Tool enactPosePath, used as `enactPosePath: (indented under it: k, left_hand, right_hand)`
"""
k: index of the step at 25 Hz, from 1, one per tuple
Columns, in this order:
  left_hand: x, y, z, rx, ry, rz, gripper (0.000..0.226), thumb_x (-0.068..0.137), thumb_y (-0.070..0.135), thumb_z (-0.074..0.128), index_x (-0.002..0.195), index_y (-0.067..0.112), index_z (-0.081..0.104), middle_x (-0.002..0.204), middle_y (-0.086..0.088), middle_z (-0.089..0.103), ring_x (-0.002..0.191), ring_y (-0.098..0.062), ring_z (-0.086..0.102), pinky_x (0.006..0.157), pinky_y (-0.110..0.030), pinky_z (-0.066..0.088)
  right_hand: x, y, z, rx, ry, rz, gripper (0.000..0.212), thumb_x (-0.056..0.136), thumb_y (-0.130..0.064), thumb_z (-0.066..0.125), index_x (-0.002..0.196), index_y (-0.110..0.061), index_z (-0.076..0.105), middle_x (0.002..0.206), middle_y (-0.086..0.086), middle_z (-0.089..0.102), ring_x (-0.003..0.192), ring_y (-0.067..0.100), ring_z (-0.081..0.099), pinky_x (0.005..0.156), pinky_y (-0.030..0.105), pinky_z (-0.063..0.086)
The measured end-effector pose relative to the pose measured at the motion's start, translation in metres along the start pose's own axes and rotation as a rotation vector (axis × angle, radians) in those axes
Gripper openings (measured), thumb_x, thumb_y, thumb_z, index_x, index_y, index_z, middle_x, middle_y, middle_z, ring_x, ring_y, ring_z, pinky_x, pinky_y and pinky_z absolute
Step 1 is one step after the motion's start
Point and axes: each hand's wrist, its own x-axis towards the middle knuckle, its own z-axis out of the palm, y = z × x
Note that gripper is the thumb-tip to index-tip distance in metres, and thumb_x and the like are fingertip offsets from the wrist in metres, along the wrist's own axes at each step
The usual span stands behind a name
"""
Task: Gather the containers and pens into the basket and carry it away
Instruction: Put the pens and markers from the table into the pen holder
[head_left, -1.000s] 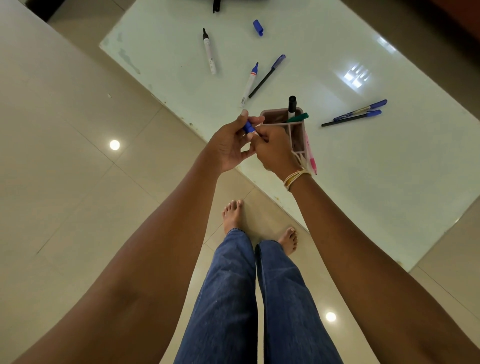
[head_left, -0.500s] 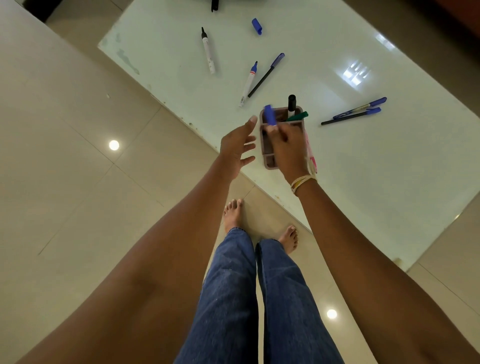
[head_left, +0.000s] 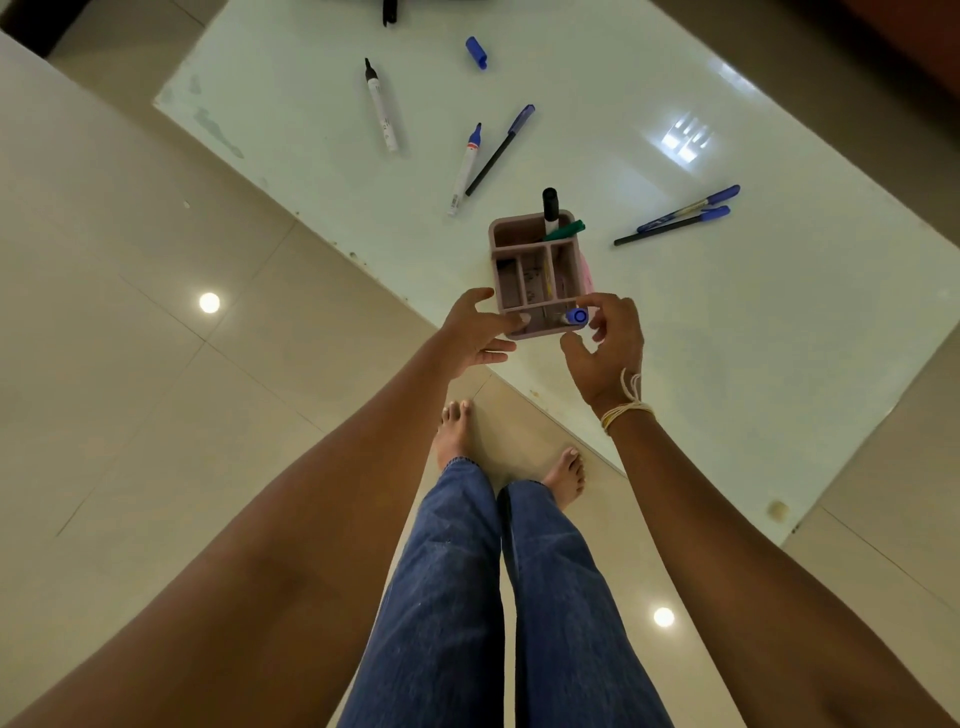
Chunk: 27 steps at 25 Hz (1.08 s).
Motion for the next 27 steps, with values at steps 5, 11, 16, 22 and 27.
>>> enactPosePath:
  k: [5,11,16,22,27]
  left_hand:
    - [0.007,-0.002,0.015,0.03,0.058,0.043,0.063,0.09,0.007,0.065,0.144,0.017,0.035,0.127,-0.017,0.062,0.092,-0.026,0.069,0.071,-0.028,0.058]
    - [0.011,-0.014,0.025,-0.194,0.207,0.055,0.059,0.088,0.013,0.066,0.136,0.019,0.031,0.124,-0.014,0.06,0.091,-0.025,0.071,0.063,-0.023,0.06]
    - [0.015,-0.01,0.034,-0.262,0.191,0.065,0.054,0.091,0.008,0.061,0.134,0.017,0.031,0.122,-0.014,0.06,0.098,-0.027,0.07,0.077,-0.03,0.06]
    - [0.017,-0.008,0.045,-0.389,0.211,0.029,0.049,0.09,0.008,0.057,0.133,0.013,0.035,0.123,-0.017,0.06,0.101,-0.031,0.069,0.09,-0.038,0.057]
    - [0.024,-0.01,0.053,-0.451,0.166,-0.001,0.049,0.093,0.027,0.051,0.138,0.015,0.037,0.134,-0.018,0.051,0.117,-0.043,0.056,0.1,-0.05,0.049]
  right_hand:
    - [0.008,-0.006,0.007,0.213,-0.123,0.414,0.032,0.094,-0.015,0.059,0.125,-0.008,0.055,0.122,0.016,0.061,0.106,0.032,0.062,0.092,0.038,0.055]
    - [0.033,-0.019,0.014,0.276,-0.266,0.417,0.026,0.099,-0.018,0.049,0.117,-0.011,0.065,0.112,0.012,0.068,0.104,0.032,0.066,0.096,0.048,0.053]
    - [0.054,-0.007,0.005,0.269,-0.189,0.465,0.03,0.099,-0.013,0.044,0.118,-0.01,0.067,0.119,0.011,0.068,0.095,0.027,0.071,0.092,0.043,0.057]
    - [0.095,0.024,-0.028,-0.003,-0.088,0.441,0.036,0.087,-0.003,0.042,0.113,-0.013,0.065,0.11,0.016,0.068,0.096,0.03,0.067,0.088,0.038,0.057]
    - [0.156,0.034,-0.048,-0.209,-0.156,0.329,0.049,0.092,-0.005,0.043,0.139,-0.02,0.046,0.123,0.018,0.058,0.114,0.032,0.057,0.092,0.032,0.048]
